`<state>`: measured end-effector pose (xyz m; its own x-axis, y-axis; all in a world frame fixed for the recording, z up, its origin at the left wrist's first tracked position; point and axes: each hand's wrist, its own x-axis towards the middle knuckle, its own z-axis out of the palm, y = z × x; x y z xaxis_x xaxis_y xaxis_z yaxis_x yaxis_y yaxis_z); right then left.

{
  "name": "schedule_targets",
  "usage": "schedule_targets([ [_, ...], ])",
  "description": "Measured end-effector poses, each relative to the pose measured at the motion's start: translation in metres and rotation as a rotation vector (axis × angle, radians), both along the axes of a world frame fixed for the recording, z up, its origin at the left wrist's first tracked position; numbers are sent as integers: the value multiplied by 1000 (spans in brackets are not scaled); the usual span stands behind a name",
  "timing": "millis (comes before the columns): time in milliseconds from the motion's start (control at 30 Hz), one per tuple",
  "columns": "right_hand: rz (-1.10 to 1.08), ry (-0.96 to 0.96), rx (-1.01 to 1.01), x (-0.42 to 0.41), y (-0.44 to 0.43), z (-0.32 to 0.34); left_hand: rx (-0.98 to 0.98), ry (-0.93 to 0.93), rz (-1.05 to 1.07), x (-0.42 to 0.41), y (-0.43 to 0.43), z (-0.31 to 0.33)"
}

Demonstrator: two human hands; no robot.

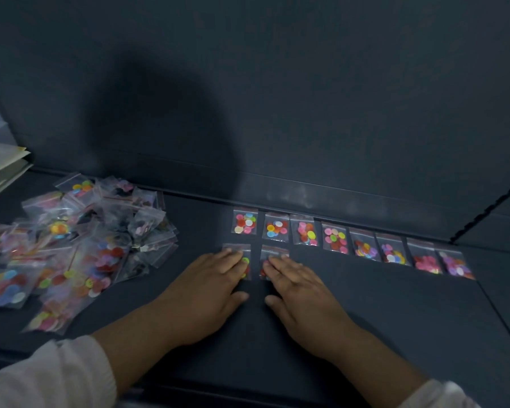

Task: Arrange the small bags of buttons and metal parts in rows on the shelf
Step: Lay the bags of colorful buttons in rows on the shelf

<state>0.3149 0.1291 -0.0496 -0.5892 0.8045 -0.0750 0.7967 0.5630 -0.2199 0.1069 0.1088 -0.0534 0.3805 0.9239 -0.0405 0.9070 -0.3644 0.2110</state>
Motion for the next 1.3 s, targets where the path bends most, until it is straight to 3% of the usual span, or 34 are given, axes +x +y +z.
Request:
schedule_targets([
  [300,-2,-39,-20,1,3,5,-22,37,-34,2,8,3],
  [1300,8,9,10,-6,7,14,63,-100,-1,-7,9,8],
])
